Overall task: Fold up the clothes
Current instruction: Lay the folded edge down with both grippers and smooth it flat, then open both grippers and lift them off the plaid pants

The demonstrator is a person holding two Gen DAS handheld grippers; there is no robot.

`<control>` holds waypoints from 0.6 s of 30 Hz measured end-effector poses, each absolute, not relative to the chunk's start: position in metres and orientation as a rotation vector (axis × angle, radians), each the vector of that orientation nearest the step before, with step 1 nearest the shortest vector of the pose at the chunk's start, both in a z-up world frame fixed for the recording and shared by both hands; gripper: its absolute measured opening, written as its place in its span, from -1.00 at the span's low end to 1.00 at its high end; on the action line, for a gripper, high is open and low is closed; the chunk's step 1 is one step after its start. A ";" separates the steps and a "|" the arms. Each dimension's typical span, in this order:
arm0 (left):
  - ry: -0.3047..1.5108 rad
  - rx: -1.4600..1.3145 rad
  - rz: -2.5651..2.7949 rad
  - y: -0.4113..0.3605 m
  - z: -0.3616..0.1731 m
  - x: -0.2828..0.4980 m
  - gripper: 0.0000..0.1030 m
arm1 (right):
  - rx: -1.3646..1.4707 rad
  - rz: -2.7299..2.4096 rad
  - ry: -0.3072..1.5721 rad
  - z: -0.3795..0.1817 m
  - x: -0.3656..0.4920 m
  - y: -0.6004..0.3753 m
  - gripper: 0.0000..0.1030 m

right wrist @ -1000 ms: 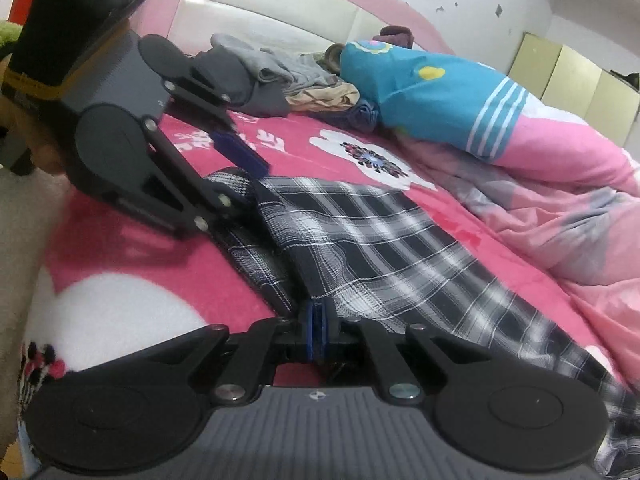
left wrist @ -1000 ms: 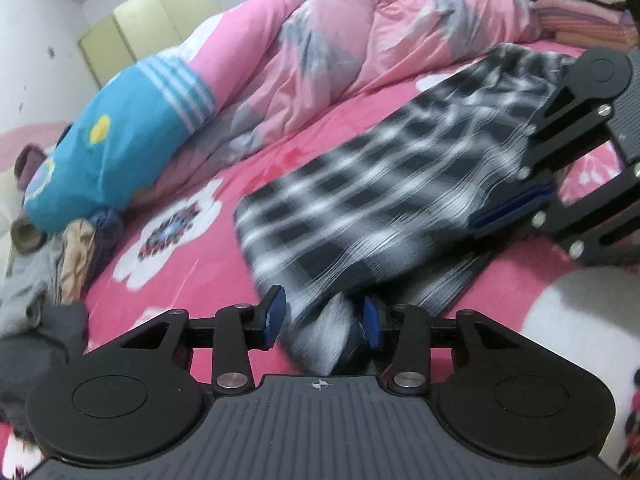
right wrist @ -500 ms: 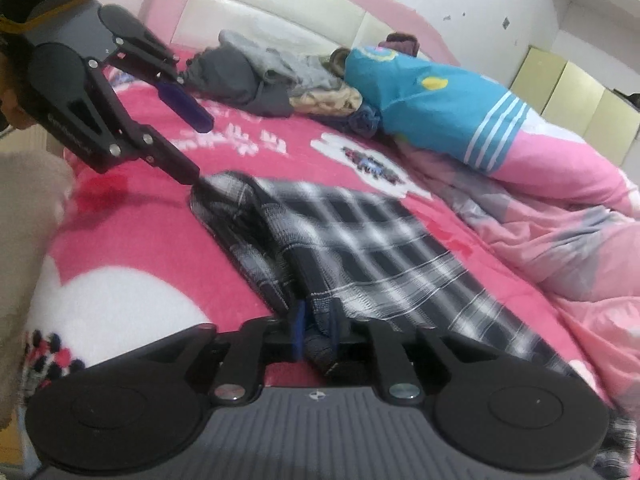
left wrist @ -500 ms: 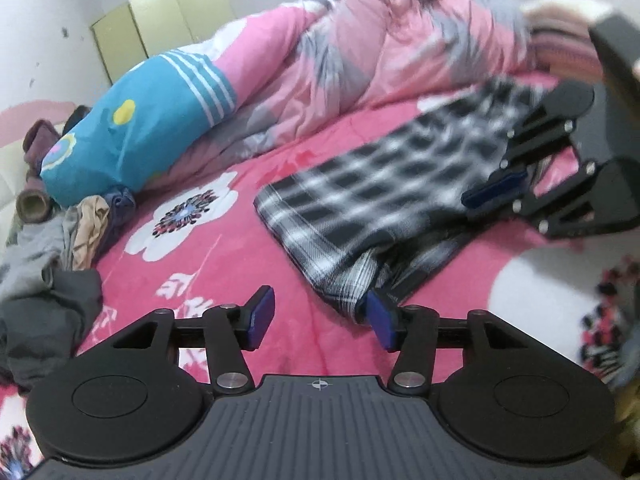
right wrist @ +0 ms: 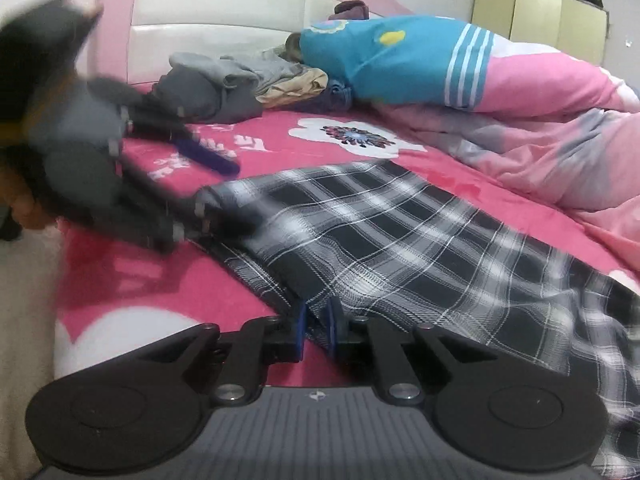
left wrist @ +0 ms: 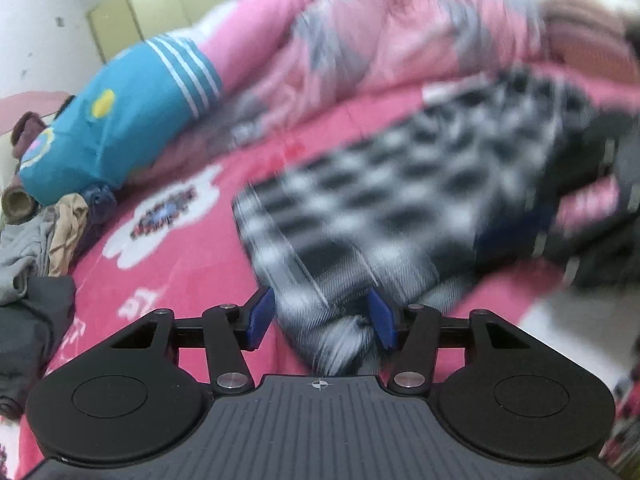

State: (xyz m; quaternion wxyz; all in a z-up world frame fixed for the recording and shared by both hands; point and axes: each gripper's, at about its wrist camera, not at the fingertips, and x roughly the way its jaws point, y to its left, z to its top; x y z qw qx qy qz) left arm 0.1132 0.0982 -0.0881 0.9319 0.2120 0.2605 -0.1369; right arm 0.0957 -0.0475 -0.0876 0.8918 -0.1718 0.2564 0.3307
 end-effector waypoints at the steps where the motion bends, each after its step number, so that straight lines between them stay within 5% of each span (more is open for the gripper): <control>1: 0.532 0.428 -0.281 0.101 -0.087 0.111 0.02 | -0.342 0.681 0.525 -0.083 0.094 -0.051 -0.80; 18: 0.571 0.400 -0.244 0.104 -0.080 0.107 0.09 | -0.049 0.425 0.646 -0.080 0.107 -0.121 -0.76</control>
